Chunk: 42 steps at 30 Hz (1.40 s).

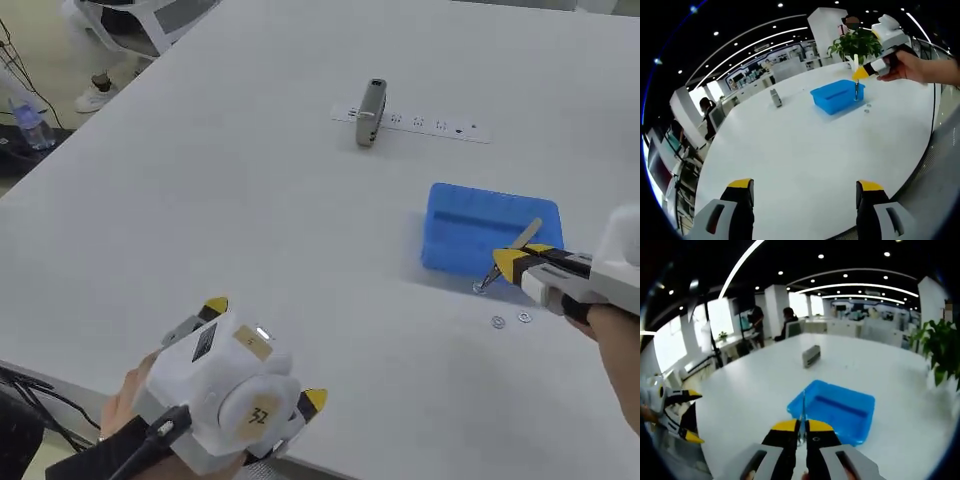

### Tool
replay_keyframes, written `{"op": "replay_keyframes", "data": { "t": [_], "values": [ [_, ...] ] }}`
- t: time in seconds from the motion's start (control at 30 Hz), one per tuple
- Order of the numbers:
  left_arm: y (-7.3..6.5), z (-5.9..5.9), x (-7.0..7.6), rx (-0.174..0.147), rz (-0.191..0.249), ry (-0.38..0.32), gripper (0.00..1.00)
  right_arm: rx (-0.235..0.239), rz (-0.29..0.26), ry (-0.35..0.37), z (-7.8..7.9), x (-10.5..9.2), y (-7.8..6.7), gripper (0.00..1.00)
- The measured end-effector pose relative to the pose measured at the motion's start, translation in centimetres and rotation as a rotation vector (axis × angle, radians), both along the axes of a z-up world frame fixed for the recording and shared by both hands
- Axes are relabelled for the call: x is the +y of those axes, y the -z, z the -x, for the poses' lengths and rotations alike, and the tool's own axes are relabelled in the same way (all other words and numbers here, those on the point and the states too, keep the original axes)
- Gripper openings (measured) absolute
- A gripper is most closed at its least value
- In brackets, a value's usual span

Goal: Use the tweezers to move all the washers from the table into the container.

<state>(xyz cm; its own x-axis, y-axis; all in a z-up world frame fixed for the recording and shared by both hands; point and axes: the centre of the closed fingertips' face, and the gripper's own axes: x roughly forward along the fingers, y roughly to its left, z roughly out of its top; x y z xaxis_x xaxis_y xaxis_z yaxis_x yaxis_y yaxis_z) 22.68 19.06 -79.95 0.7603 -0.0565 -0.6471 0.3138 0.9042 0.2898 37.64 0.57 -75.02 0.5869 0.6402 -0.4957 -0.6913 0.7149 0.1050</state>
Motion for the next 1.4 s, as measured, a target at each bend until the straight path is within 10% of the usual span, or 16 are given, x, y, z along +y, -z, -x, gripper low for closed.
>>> {"op": "replay_keyframes", "data": {
  "t": [0.7,1.4],
  "values": [
    [0.2,0.1,0.2,0.010,-0.003,-0.009,0.85,-0.074,-0.054,-0.028,-1.6,1.1,-4.5,0.02],
    [0.6,0.2,0.1,0.033,-0.015,0.000,0.85,-0.085,-0.049,0.013,-5.5,0.6,-2.9,0.02]
  ]
}}
